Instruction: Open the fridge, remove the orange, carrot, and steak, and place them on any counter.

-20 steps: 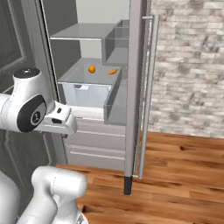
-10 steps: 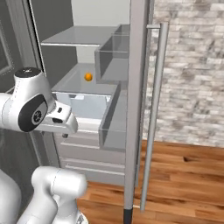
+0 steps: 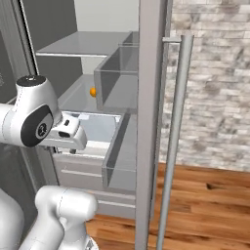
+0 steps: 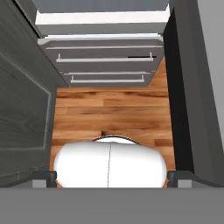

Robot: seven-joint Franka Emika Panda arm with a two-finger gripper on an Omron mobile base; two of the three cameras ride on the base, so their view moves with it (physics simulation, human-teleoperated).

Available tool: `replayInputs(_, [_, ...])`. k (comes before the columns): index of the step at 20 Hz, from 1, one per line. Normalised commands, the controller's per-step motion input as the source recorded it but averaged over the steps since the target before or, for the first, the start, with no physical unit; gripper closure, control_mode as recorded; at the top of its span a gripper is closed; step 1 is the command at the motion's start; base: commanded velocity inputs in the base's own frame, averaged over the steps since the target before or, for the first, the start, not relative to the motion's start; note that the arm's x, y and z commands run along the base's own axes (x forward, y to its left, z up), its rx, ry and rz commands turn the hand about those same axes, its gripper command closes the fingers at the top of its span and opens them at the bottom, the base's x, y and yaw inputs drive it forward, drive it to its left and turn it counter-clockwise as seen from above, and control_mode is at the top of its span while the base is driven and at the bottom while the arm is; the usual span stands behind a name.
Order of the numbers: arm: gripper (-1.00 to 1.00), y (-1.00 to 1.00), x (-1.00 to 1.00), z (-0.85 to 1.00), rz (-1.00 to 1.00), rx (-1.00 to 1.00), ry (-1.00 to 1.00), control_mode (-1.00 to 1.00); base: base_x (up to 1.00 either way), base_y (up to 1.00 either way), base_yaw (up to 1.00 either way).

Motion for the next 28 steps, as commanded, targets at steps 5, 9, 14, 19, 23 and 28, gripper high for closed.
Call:
replayInputs(5, [-1.0,0.0,0.0,0.0,0.0,0.0,0.0,1.0,0.51,0.22,0.0])
replayInputs(9, [-1.0,0.0,0.0,0.0,0.0,0.0,0.0,1.0,0.58,0.31,0.0])
replayInputs(14, [-1.0,0.0,0.0,0.0,0.0,0.0,0.0,1.0,0.58,0.33,0.0])
replayInputs(19, [-1.0,0.0,0.0,0.0,0.0,0.0,0.0,1.0,0.41,0.23,0.0])
replayInputs(23, [-1.0,0.0,0.0,0.0,0.0,0.0,0.0,1.0,0.41,0.26,-0.01])
replayInputs(28, [-1.0,0.0,0.0,0.0,0.0,0.0,0.0,1.0,0.43,0.26,-0.01])
